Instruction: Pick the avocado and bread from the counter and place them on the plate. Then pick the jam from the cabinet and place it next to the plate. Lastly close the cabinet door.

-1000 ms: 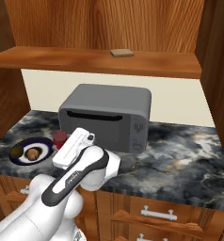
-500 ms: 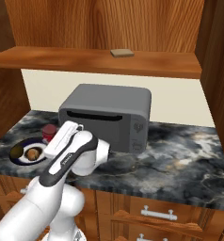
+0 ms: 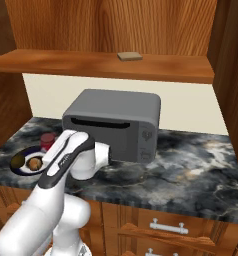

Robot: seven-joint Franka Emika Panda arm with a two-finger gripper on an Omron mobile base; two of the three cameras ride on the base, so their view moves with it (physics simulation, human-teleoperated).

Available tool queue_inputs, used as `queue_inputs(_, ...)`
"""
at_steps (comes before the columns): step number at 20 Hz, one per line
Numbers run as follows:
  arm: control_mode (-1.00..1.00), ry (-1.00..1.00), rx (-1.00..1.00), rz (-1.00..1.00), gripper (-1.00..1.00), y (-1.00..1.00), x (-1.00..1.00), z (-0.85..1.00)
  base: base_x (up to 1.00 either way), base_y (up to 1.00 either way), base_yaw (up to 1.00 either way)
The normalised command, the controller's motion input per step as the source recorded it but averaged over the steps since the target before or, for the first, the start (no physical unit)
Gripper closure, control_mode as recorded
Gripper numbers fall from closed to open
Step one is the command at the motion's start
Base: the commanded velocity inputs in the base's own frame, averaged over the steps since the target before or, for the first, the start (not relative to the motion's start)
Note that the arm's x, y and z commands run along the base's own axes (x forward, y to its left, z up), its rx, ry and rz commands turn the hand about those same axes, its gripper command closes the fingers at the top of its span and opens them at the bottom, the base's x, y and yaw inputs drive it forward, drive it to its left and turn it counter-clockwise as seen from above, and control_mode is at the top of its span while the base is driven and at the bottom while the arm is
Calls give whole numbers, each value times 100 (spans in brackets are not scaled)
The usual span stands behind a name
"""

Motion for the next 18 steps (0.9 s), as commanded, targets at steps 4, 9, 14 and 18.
queue_inputs(4, -100, 2, -7, 0, 100, -1, -1, -41, 0, 0, 0)
queue_inputs(9, -100, 0, -3, 0, 100, -3, -2, -42, 0, 0, 0)
queue_inputs(14, -100, 0, 0, 0, 100, 0, 0, -57, 0, 0, 0)
queue_inputs(18, -100, 0, 0, 0, 100, 0, 0, -64, 0, 0, 0)
